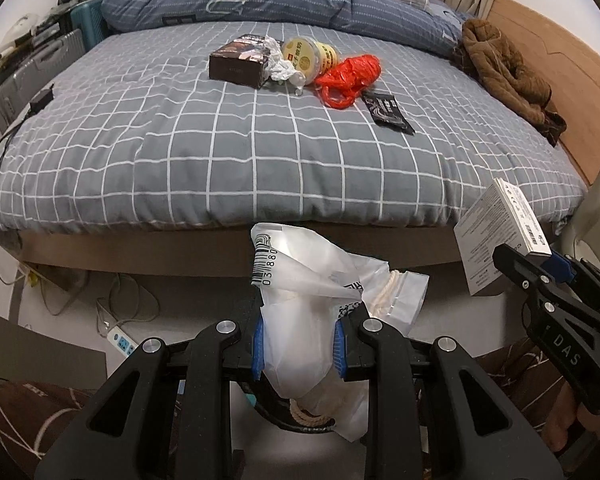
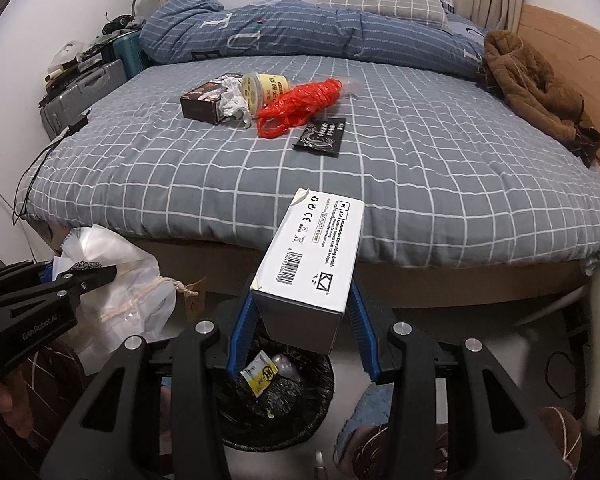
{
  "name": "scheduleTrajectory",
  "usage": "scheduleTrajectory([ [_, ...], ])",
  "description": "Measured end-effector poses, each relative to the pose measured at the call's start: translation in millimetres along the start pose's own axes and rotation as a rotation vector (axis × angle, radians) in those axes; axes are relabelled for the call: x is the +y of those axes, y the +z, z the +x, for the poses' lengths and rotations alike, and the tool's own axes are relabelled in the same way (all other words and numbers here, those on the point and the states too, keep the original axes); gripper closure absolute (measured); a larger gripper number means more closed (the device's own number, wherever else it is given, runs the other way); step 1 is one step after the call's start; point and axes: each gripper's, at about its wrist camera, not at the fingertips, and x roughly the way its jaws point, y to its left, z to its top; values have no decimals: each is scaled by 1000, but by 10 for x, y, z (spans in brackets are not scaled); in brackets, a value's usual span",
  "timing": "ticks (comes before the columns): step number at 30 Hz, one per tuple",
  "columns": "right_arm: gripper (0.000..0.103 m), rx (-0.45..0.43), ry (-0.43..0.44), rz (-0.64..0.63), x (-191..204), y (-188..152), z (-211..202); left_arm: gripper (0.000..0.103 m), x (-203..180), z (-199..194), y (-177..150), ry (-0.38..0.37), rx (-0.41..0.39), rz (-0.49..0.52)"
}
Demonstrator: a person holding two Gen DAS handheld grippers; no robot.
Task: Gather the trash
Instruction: 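Carry the white bag with the left tool while the right tool carries the white box over the bin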
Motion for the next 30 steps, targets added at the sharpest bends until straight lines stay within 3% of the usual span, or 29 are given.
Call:
scheduleTrajectory([
  [8,61,62,-13,14,-78,-234,203,79,-39,235,-189,8,49,16],
  [30,61,270,-5,33,-254,-618,1311,79,-78,1654,-424,12,259,42],
])
